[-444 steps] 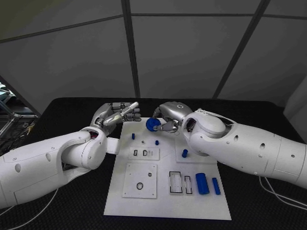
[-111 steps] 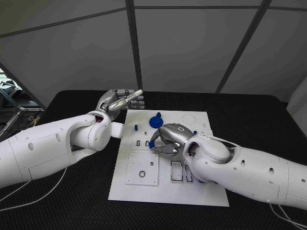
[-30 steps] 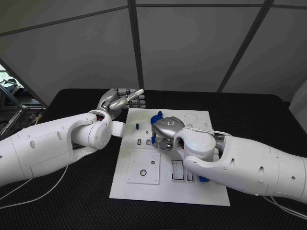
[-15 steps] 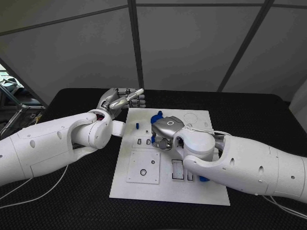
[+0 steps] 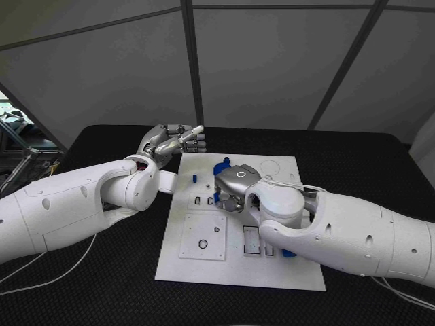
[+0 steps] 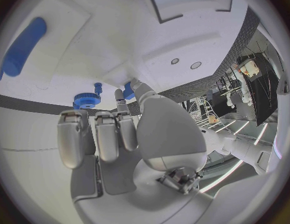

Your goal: Assemble the parts on the task board

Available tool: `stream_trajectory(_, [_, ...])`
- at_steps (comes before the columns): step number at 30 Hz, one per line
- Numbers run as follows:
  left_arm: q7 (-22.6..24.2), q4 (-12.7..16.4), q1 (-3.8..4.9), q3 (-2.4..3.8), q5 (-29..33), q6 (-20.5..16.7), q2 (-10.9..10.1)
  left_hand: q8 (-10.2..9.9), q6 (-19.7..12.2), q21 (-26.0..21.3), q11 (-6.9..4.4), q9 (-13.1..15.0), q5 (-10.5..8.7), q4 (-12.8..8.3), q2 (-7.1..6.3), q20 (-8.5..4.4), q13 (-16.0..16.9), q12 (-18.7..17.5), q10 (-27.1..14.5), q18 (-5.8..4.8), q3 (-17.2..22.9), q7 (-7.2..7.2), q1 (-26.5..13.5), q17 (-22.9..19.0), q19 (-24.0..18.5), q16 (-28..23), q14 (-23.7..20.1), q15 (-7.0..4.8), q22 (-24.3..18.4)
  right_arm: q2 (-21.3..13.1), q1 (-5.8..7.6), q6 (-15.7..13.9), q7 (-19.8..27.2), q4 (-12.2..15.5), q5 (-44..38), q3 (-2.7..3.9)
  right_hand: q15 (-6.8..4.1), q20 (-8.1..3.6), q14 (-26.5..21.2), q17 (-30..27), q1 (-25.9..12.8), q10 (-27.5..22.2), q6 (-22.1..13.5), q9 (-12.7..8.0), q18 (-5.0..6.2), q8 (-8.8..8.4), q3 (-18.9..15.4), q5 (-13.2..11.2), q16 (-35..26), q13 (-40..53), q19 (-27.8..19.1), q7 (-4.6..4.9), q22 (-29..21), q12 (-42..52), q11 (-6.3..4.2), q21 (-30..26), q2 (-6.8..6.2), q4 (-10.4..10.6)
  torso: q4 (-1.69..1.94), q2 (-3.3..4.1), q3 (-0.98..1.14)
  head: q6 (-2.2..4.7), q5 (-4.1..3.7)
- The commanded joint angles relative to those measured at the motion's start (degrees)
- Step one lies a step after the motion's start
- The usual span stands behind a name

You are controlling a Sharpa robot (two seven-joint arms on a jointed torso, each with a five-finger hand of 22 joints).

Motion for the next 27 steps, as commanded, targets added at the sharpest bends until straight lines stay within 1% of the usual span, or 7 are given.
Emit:
stream_trajectory(1, [-0.08, 0.05, 0.11, 0.05, -0.23, 0.61, 0.05, -0.31, 0.02, 0.33, 0.31, -0.02, -0.21, -0.23, 0.25, -0.15, 0.04, -0.38, 0.14, -0.86, -0.03, 0.36, -0.5, 0.09, -0.38, -0.2, -0.09, 0.14, 0.08, 0.07, 0.08, 0.24, -0.15, 0.05, -0.38, 0.01, 0.13, 0.12, 5.9, 14.79, -0.53, 3.07, -0.65, -0.11, -1.05, -0.41, 0.03, -0.51, 0.19, 11.64, 5.33, 0.03, 13.97, -0.34, 0.08, 0.03, -0.07, 0.37, -0.02, 0.02, 0.0, -0.09, 0.02])
stream_trajectory(24, [-0.07, -0.05, 0.11, 0.05, -0.23, 0.64, 0.12, -0.31, 0.02, 0.33, 0.31, -0.02, -0.21, -0.23, 0.25, -0.15, 0.04, -0.38, 0.14, -0.86, -0.03, 0.36, -0.5, 0.09, -0.38, -0.2, -0.09, 0.14, 0.08, 0.18, 0.08, 0.85, -0.74, 0.02, -0.38, 0.0, 0.85, 0.81, 5.83, 14.48, -1.37, 1.95, -2.93, -0.18, -0.97, -1.03, -0.51, -0.95, 0.05, 10.49, 5.11, 0.81, 13.62, -1.49, 0.8, -0.16, -0.73, 0.79, -0.01, -0.01, -0.01, -0.23, -0.05])
stream_trajectory(27, [-0.09, -0.06, 0.1, 0.05, -0.23, 0.64, 0.13, -0.31, 0.02, 0.33, 0.31, -0.02, -0.21, -0.23, 0.25, -0.15, 0.04, -0.38, 0.14, -0.86, -0.03, 0.36, -0.5, 0.09, -0.38, -0.2, -0.09, 0.14, 0.08, 0.12, 0.08, 0.7, -0.89, 0.11, -0.38, 0.0, 1.03, 0.99, 5.81, 14.41, -1.73, 1.57, -3.82, -0.21, -0.91, -1.08, -0.89, -1.11, 0.02, 10.14, 4.95, 0.97, 13.38, -1.85, 0.98, -0.29, -1.19, 1.0, -0.02, 0.02, 0.0, -0.26, -0.04])
